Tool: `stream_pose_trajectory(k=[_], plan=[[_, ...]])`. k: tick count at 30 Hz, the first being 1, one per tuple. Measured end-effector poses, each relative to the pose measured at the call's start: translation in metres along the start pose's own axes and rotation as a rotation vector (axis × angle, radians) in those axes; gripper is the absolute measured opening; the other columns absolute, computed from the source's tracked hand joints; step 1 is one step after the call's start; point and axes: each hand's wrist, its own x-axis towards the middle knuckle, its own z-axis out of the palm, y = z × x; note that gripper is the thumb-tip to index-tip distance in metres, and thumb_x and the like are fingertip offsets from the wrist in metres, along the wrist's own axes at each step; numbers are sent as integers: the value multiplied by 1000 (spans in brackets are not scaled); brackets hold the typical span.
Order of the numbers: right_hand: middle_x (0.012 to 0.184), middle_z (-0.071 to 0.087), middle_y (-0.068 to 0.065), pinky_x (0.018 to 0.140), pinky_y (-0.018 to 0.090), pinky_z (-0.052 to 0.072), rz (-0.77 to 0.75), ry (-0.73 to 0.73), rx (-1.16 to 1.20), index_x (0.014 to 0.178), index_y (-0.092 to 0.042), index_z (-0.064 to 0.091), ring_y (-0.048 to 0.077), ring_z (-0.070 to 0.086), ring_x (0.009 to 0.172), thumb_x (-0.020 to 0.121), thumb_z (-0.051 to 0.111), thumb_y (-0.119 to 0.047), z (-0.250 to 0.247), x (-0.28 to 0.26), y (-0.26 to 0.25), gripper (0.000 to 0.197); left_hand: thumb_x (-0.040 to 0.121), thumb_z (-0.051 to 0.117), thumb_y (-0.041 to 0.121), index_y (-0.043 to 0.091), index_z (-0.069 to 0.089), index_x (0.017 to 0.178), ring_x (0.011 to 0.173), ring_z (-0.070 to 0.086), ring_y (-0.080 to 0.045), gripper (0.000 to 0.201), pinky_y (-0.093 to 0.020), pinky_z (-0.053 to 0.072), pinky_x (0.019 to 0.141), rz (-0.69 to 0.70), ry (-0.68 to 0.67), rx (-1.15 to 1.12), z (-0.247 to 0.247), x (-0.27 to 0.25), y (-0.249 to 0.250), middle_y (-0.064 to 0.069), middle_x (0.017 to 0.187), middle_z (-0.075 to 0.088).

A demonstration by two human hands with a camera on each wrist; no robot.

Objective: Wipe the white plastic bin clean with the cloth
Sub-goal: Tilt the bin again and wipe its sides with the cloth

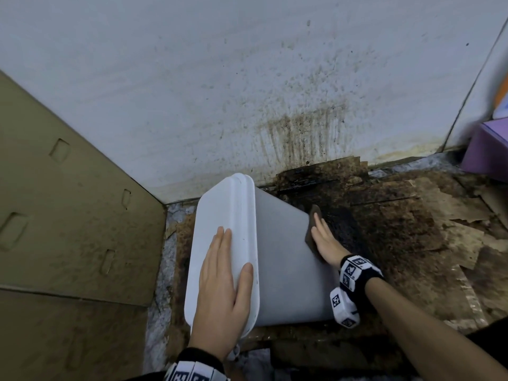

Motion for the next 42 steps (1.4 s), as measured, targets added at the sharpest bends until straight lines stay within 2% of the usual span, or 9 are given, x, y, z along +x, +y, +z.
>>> stream_pose_trajectory(k=[3, 5, 12, 16, 23, 27, 32, 35, 42], plan=[[167, -15, 1, 124, 39, -9, -72, 21, -48, 160, -23, 1, 19, -16, 154, 110, 16, -30, 13, -12, -24, 52, 100, 28, 58, 36, 9, 160, 154, 4, 3, 67, -27, 11, 125, -5, 12, 3, -1, -1, -1, 21, 168, 6], [167, -18, -4, 125, 41, -9, -223, 42, 11, 158, -34, -1, 15, -20, 153, 110, 17, -35, 29, -28, -57, 51, 100, 28, 58, 40, 6, 158, 154, 4, 4, 64, -26, 11, 125, -6, 16, -2, -3, -1, -5, 23, 168, 5], [166, -17, -15, 119, 15, -9, -633, -2, 3, 159, -37, 1, -1, -20, 150, 110, 24, -36, 65, -53, -112, 54, 100, 28, 59, 44, 3, 157, 154, 5, 5, 64, -29, 14, 125, -17, 4, -17, -6, -2, -12, 23, 168, 5], [167, -17, -11, 125, 29, -7, -484, 59, -57, 158, -36, -4, 5, -18, 152, 109, 18, -40, 49, -31, -65, 54, 100, 29, 58, 43, 5, 157, 154, 5, 5, 64, -30, 13, 125, -28, 0, -34, -9, -4, -15, 23, 168, 6], [167, -15, 3, 121, 33, -11, -28, 0, -15, 159, -14, -2, 21, -19, 154, 111, 16, -26, 11, -19, 5, 53, 100, 28, 58, 33, 10, 161, 154, 6, 3, 69, -33, 14, 126, -32, -4, -19, -8, -4, -14, 19, 169, 9], [167, -5, 6, 123, 31, -5, -183, 116, -97, 158, -16, 3, 25, -10, 156, 110, 18, -23, 35, -40, -15, 51, 100, 28, 56, 31, 11, 160, 155, 7, 1, 68, -32, 13, 127, -27, 14, -19, -4, -1, -10, 15, 169, 10], [166, -13, -14, 119, 17, -10, -480, 156, 7, 156, -42, 3, -2, -18, 150, 110, 22, -32, 81, -93, -69, 51, 100, 28, 54, 24, 14, 161, 155, 7, -1, 69, -31, 13, 127, 0, 19, -1, 1, 0, -7, 10, 170, 11], [168, -1, -17, 122, 18, -3, -632, 230, 10, 157, -43, 9, -1, -6, 153, 110, 27, -30, 100, -120, -82, 52, 100, 28, 55, 25, 13, 161, 156, 9, -3, 70, -32, 14, 127, 4, 25, 11, 3, 0, -7, 8, 170, 12], [167, 5, -21, 125, 32, 7, -355, 327, 118, 147, -61, 15, -1, 4, 153, 107, 26, -42, 90, -109, 19, 46, 100, 28, 55, 25, 13, 161, 156, 8, -3, 70, -33, 12, 127, 3, 22, -3, 3, 0, -1, 10, 170, 11]])
